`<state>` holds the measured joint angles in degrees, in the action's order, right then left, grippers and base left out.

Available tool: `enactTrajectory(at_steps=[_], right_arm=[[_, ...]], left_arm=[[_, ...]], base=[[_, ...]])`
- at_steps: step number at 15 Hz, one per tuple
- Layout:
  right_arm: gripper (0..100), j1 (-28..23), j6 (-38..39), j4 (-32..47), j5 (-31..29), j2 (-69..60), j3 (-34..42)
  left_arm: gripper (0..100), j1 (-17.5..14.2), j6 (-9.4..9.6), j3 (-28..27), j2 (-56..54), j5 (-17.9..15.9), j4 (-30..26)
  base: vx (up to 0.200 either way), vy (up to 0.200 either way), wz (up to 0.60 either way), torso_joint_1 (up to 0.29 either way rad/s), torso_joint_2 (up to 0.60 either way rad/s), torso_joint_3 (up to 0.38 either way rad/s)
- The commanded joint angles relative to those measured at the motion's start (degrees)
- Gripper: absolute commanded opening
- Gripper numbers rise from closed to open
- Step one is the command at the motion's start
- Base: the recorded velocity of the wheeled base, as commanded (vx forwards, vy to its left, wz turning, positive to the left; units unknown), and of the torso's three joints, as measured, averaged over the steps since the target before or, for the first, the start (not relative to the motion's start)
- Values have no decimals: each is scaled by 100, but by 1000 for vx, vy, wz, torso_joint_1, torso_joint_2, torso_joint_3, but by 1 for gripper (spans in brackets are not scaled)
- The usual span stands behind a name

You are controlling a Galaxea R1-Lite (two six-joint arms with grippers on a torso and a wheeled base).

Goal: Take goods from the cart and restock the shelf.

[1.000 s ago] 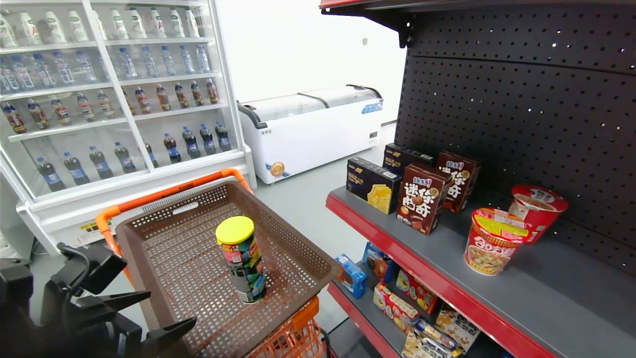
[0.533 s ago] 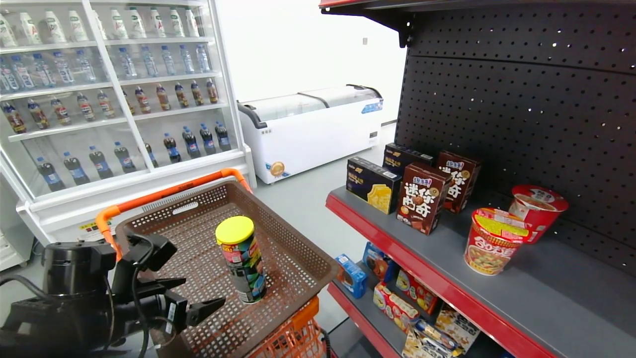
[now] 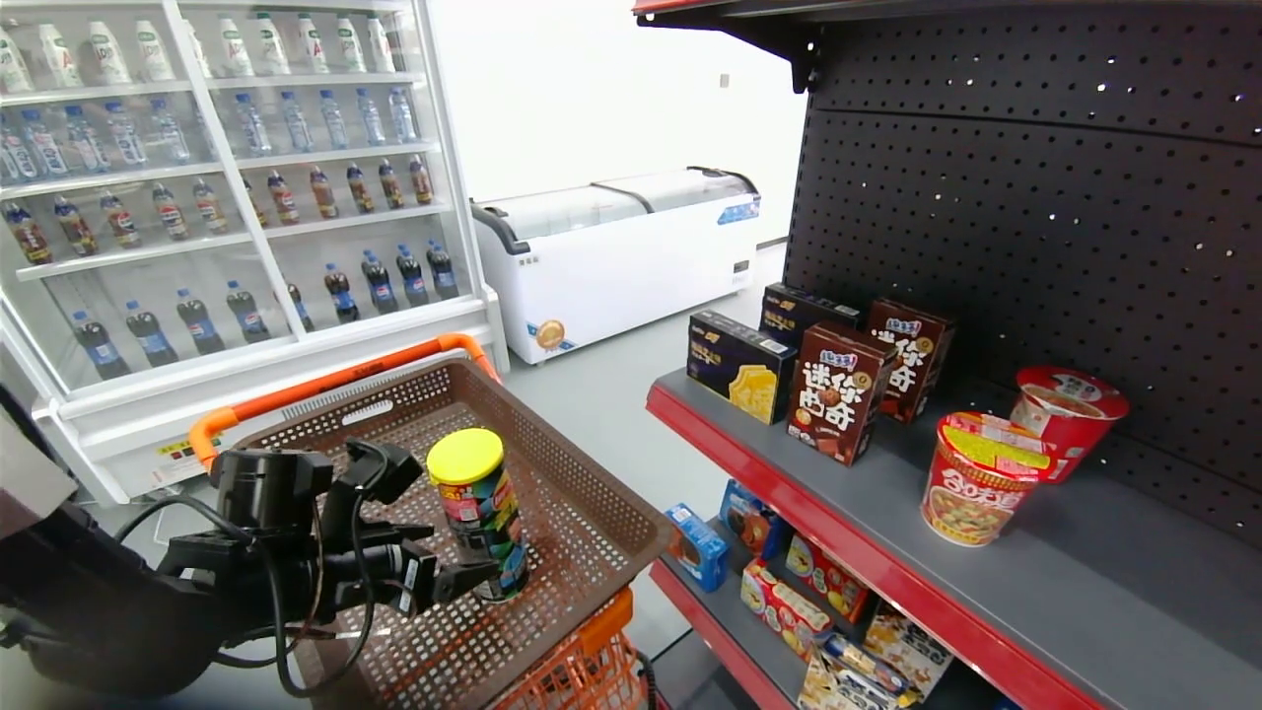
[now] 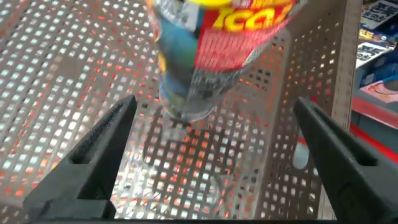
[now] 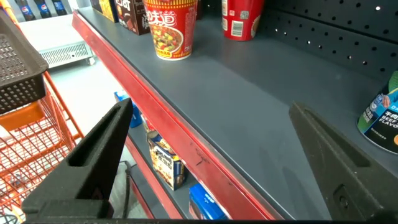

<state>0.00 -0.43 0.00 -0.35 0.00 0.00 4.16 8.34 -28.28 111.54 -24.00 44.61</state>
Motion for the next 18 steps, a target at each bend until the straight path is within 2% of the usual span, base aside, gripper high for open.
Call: enactTrajectory(at_steps=[1, 6, 7, 9, 12, 14, 15, 18], right_arm=[[100, 0, -1, 0, 0, 0, 0], [100, 0, -1, 0, 0, 0, 0], [100, 0, -1, 0, 0, 0, 0], [100, 0, -1, 0, 0, 0, 0], [100, 0, -1, 0, 0, 0, 0], [100, 0, -1, 0, 0, 0, 0], [100, 0, -1, 0, 0, 0, 0], [100, 0, -1, 0, 0, 0, 0]], left_arm=[[100, 103, 1, -248, 350, 1, -4], [100, 112, 36, -573, 764, 1, 127], [0, 112, 115, -556, 772, -8, 198], [0, 129, 238, -582, 772, 1, 259], [0, 85, 238, -424, 509, 89, 242], [0, 68, 142, -283, -309, 563, 171], [0, 59, 133, -248, -432, 581, 163], [0, 85, 168, 341, -2497, 599, 154]], base=[[0, 0, 0, 0, 0, 0], [0, 0, 0, 0, 0, 0], [0, 0, 0, 0, 0, 0], [0, 0, 0, 0, 0, 0], [0, 0, 0, 0, 0, 0], [0, 0, 0, 0, 0, 0], [0, 0, 0, 0, 0, 0], [0, 0, 0, 0, 0, 0]])
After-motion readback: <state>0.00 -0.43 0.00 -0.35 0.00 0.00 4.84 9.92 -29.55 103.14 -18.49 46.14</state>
